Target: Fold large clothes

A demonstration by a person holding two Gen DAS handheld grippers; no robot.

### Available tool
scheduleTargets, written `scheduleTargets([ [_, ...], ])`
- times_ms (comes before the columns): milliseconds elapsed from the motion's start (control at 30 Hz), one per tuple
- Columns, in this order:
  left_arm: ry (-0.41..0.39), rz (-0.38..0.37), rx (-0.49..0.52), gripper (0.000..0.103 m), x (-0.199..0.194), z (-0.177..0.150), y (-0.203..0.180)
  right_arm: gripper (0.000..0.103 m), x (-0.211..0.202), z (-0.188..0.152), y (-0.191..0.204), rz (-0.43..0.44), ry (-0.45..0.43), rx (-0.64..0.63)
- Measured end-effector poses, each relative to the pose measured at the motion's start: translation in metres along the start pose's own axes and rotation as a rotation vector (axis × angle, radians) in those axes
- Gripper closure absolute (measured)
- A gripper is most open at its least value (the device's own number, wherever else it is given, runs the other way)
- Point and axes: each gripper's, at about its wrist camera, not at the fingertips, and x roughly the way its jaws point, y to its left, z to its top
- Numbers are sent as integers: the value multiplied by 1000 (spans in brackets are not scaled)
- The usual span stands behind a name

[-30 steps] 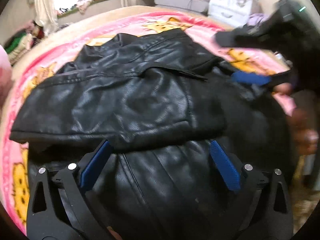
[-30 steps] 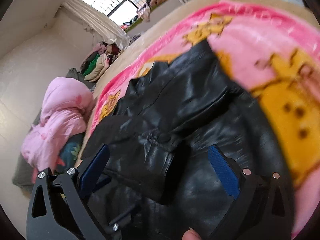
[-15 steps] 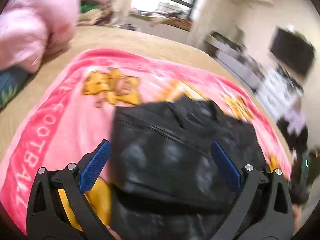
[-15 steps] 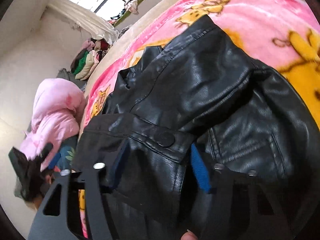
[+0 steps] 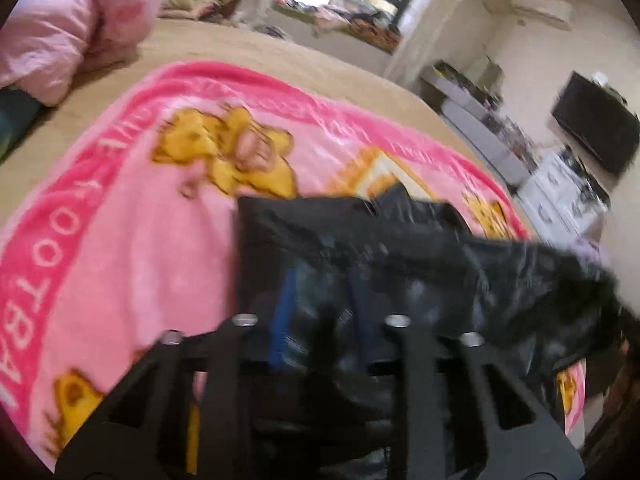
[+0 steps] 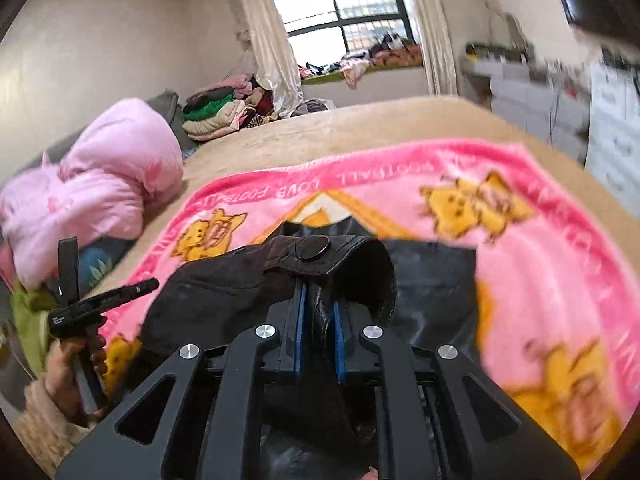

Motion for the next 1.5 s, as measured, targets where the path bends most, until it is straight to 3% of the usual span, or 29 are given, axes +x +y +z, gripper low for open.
scheduleTargets([
  [200,139,2,109,97,32,-28,-26,93,-1,6,-3,-58,-31,-110],
  [533,170,-26,99,97,42,-38,-22,92,45,-18,-30,-216,112,-112],
  [733,167,-13,114,97,44,-36,-24,74,58,-36,-43,-288,189,-77],
  [800,167,-13,113,97,44,-36,-24,53,54,-38,-47,-310,200,-52],
  [867,167,-13,113,97,44,-36,-24,48,39,-34,-50,-310,147,7],
  [967,167,-11,114,97,44,-36,-25,46,27,-28,-50,-265,73,84],
  [1000,167,-11,115,97,44,-36,-25,46,30,-25,-44,-213,70,87],
  [1200,166,-2,128,97,45,-37,-25,48,83,-16,3,-152,142,-61],
  [1333,169,-7,127,97,45,-37,-25,47,117,-19,12,-148,209,-71],
  [1500,170,-9,128,97,45,-37,-25,49,156,-41,-5,-282,355,-127],
])
